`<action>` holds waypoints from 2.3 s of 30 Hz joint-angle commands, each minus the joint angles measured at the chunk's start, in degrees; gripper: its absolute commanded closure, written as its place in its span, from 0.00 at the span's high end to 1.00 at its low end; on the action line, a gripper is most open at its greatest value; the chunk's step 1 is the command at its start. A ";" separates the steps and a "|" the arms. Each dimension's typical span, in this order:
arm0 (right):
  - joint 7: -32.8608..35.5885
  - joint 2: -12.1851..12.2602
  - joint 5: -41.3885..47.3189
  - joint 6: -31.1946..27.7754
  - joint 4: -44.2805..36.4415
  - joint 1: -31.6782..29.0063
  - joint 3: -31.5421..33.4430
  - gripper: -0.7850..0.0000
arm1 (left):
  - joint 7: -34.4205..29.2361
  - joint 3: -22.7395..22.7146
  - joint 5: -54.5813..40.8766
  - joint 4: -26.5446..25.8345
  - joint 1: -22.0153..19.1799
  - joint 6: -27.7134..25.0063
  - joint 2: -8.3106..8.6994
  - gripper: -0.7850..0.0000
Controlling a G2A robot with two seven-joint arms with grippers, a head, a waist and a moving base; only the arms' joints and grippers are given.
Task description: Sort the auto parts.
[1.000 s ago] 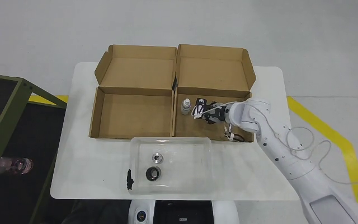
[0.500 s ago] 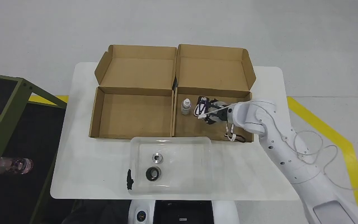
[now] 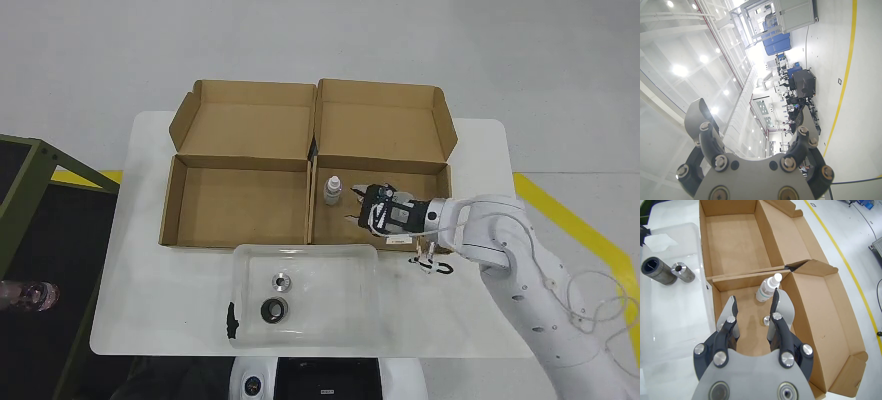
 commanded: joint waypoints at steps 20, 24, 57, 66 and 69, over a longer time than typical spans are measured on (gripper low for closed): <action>-3.04 -1.23 -5.25 2.73 -10.63 -4.12 -11.75 0.50 | 0.00 0.00 0.00 0.00 0.00 0.00 0.00 1.00; -2.96 -2.11 -6.92 4.23 -10.01 -2.73 -15.65 0.49 | 0.00 0.00 0.00 0.00 0.00 0.00 0.00 1.00; -0.93 -6.98 -12.09 8.56 3.87 3.17 -27.54 0.47 | 0.00 0.00 0.00 0.00 0.00 0.00 0.00 1.00; -0.67 -8.08 -12.82 8.81 6.54 4.01 -29.19 0.47 | 0.00 0.00 0.00 0.00 0.00 0.00 0.00 1.00; -0.73 -8.58 -12.85 9.03 7.73 4.53 -29.82 0.47 | 0.00 0.00 0.00 0.00 0.00 0.00 0.00 1.00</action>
